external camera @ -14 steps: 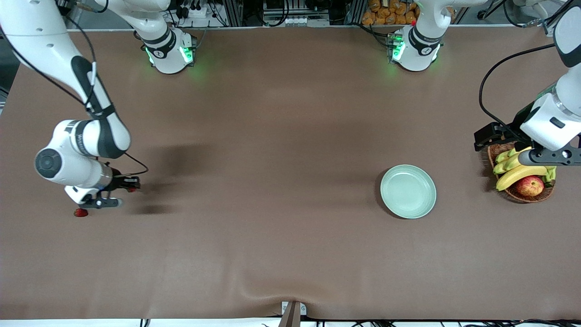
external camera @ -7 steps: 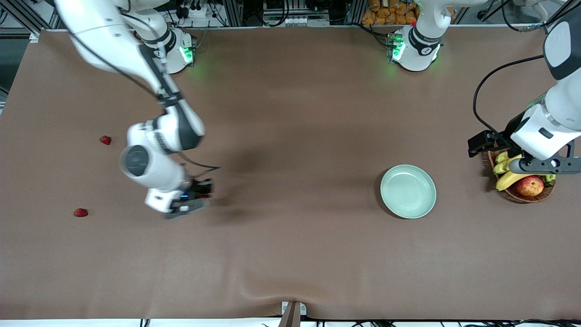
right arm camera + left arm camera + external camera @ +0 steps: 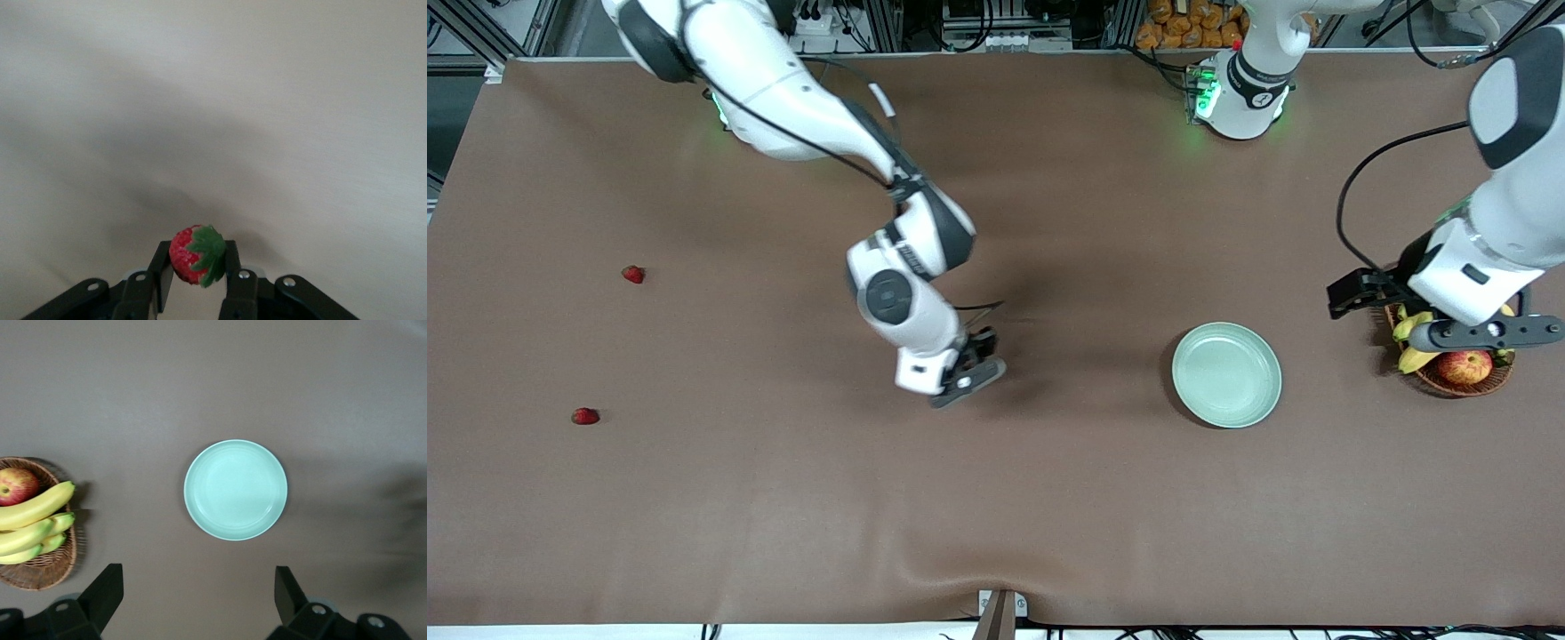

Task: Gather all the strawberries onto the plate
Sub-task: 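Carry the strawberry to mid-table and release while the left gripper approaches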

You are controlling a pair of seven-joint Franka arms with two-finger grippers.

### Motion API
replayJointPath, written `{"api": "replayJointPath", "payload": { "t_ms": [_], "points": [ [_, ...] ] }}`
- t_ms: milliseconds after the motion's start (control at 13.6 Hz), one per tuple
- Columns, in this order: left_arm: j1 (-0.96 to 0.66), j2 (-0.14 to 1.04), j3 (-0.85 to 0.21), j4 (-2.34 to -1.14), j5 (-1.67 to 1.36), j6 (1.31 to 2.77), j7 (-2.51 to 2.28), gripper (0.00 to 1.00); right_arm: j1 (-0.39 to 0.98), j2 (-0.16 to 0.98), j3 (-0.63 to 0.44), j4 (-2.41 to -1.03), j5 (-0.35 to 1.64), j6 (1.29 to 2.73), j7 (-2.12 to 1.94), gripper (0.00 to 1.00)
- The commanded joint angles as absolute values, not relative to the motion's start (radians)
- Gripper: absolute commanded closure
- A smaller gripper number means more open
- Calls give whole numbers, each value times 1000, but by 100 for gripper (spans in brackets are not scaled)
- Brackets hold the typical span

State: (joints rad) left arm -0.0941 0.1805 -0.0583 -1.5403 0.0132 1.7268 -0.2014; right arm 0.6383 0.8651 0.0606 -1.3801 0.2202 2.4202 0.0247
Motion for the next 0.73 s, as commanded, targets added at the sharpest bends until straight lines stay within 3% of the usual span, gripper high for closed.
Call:
{"api": "replayJointPath", "payload": {
  "t_ms": [0,73,147,220,294,514,661],
  "points": [
    [-103,187,-55,-1554,-9,1749,-229,0,687,951,49,-1298,238,2495,60,93],
    [-118,187,-55,-1568,-9,1762,-251,0,698,968,48,-1286,236,2500,61,92],
    [-139,186,-55,-1584,-9,1778,-290,0,704,982,46,-1279,235,2502,61,82],
    [-156,187,-55,-1589,-9,1785,-328,0,707,988,45,-1276,232,2502,60,48],
    [-181,189,-55,-1594,-9,1796,-369,0,707,985,41,-1276,227,2500,60,0],
    [-277,215,-58,-1591,-12,1801,-529,0,674,919,38,-1293,227,2452,61,0],
    [-349,241,-58,-1588,-12,1836,-683,0,635,849,17,-1302,227,2306,61,0]
  ]
}}
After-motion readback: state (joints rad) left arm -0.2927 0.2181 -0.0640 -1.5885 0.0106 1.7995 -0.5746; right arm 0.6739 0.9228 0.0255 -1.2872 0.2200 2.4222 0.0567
